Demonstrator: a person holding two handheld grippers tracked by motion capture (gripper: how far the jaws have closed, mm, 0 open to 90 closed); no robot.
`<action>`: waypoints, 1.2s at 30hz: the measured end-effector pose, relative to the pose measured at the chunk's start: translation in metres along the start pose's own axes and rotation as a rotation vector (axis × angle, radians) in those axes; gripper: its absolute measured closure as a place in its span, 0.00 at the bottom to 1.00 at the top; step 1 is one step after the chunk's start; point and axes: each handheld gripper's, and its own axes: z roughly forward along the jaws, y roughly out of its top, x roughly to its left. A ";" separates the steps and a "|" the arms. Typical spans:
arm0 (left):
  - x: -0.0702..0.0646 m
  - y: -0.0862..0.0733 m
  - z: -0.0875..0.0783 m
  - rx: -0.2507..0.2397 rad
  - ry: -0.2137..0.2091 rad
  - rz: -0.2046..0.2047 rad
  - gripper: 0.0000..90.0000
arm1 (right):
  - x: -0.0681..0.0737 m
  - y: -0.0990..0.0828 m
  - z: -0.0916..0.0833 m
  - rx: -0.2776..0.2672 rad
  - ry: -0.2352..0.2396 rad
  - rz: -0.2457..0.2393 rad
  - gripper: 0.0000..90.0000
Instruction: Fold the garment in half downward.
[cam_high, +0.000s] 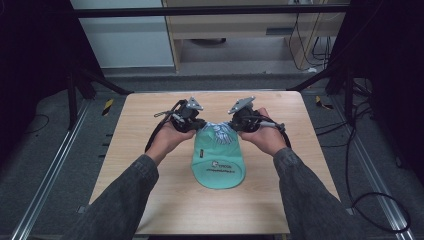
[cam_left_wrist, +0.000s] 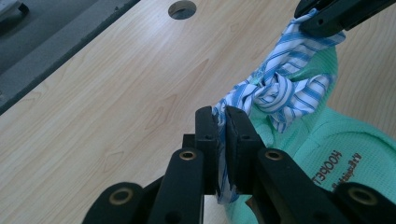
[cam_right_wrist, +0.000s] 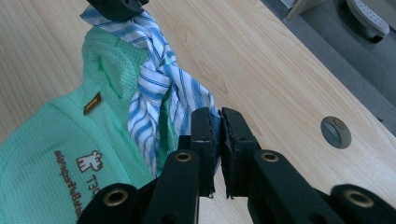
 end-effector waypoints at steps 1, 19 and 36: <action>0.001 0.000 0.000 0.002 0.001 0.002 0.94 | 0.000 0.001 0.000 -0.001 -0.002 -0.001 0.94; 0.002 0.010 -0.002 -0.013 0.042 0.021 0.94 | -0.002 0.009 -0.001 -0.005 -0.042 -0.012 0.94; -0.024 -0.005 0.003 -0.029 0.056 0.058 0.93 | 0.016 -0.015 -0.008 0.004 -0.060 -0.039 0.94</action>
